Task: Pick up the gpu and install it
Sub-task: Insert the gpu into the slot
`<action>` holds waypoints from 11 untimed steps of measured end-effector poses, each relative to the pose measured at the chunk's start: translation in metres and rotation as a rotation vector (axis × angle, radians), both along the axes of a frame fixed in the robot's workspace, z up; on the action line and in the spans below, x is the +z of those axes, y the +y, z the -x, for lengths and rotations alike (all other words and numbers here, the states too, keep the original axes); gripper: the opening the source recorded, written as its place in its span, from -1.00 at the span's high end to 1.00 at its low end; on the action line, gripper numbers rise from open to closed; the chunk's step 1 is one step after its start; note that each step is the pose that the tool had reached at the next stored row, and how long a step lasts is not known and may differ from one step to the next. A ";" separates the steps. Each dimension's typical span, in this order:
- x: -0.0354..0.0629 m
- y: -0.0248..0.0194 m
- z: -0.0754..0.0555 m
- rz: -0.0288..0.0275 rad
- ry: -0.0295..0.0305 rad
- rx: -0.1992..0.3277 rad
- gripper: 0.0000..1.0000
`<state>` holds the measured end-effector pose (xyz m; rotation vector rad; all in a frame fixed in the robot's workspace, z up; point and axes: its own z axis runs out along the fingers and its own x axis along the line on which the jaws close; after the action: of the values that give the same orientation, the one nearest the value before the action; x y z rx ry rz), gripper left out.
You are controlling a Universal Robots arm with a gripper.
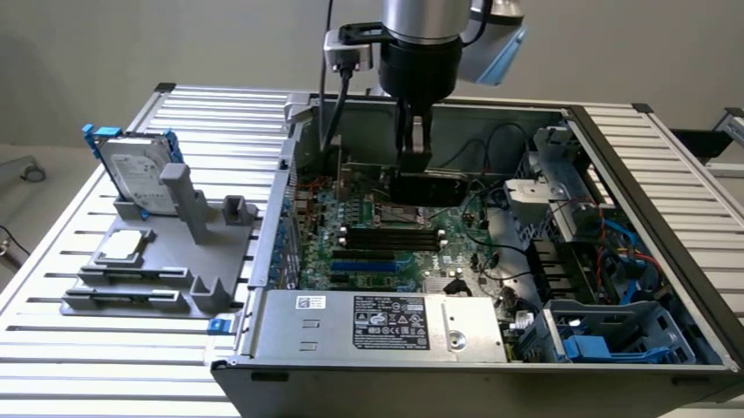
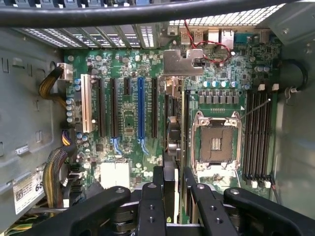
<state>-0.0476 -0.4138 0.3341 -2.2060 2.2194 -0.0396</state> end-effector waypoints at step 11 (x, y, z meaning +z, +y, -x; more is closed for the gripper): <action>-0.0052 -0.0081 0.012 -0.0001 0.0012 0.010 0.47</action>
<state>-0.0600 -0.4219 0.3289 -2.2178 2.2087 -0.0382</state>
